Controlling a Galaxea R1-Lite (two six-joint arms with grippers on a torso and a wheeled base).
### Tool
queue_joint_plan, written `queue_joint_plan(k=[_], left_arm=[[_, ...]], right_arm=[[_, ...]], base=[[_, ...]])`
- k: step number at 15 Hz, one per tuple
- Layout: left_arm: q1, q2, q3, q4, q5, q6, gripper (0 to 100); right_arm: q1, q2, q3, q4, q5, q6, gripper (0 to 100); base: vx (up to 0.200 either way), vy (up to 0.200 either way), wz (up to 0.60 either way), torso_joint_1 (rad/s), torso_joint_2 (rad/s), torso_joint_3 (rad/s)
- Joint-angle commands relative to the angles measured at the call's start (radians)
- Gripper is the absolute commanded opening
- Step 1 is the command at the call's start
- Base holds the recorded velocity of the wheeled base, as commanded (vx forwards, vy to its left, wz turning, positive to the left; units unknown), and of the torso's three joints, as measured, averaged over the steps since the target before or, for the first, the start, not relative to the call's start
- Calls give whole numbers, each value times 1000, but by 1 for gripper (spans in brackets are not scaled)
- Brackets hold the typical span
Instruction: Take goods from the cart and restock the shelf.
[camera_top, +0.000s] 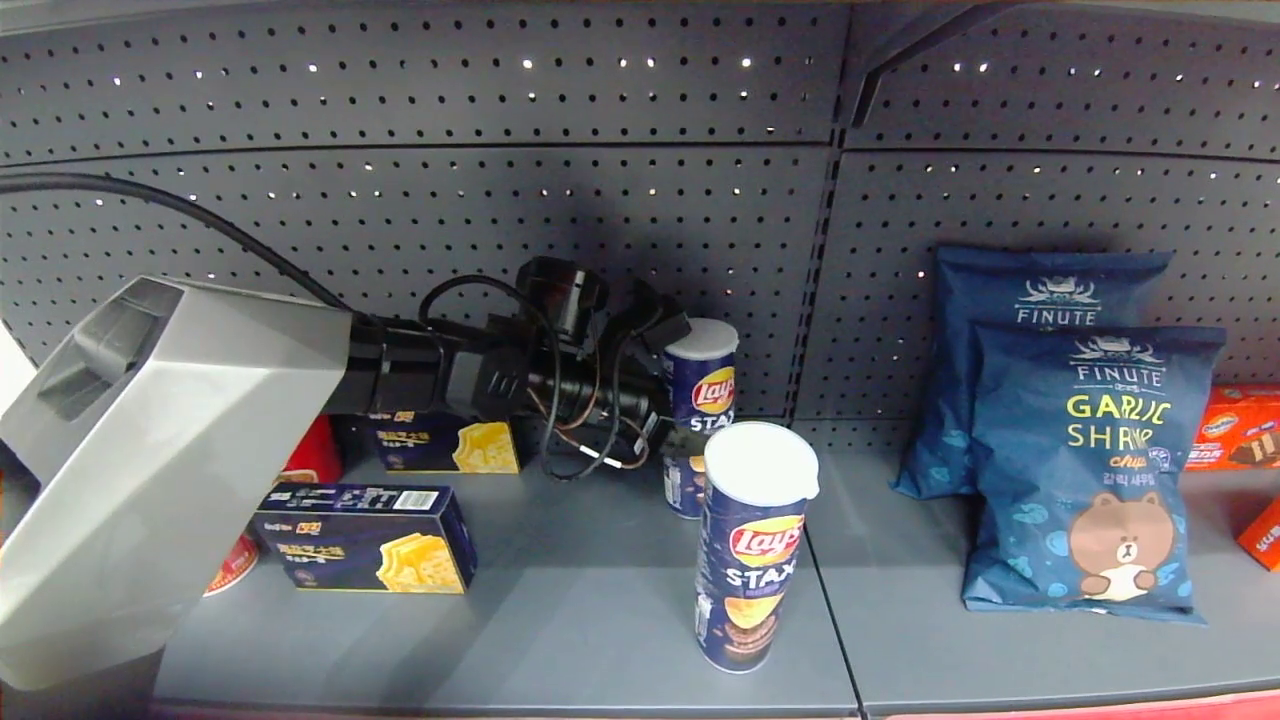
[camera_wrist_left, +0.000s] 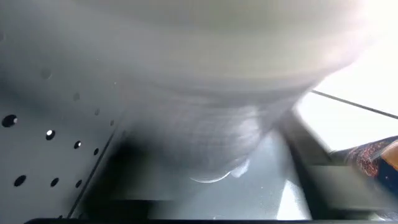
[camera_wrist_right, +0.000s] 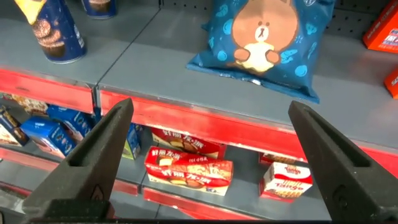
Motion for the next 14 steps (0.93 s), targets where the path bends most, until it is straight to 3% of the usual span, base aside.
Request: queue_joint_plan(k=[1, 4, 6, 7, 9, 12, 14], left_arm=[[-2, -6, 10, 1, 1, 1, 100], [1, -41, 30, 3, 3, 1, 100], [15, -129, 99, 3, 23, 16, 100], [35, -201, 177, 1, 54, 42, 100], [47, -339, 343, -8, 60, 50, 100], [75, -541, 547, -10, 100, 48, 100], [82, -656, 640, -8, 124, 27, 100]], right_arm=[[0, -1, 6, -1, 0, 0, 100], [3, 13, -11, -2, 0, 0, 100], [19, 122, -106, -8, 15, 0, 100], [26, 211, -184, -18, 60, 0, 100], [28, 345, -285, -42, 121, -2, 100], [42, 576, -397, -147, 166, -8, 100], [118, 688, -474, -157, 155, -10, 100]], base=[[0, 0, 0, 0, 0, 0], [0, 0, 0, 0, 0, 0], [0, 0, 0, 0, 0, 0], [0, 0, 0, 0, 0, 0], [0, 0, 0, 0, 0, 0], [0, 0, 0, 0, 0, 0], [0, 0, 0, 0, 0, 0]])
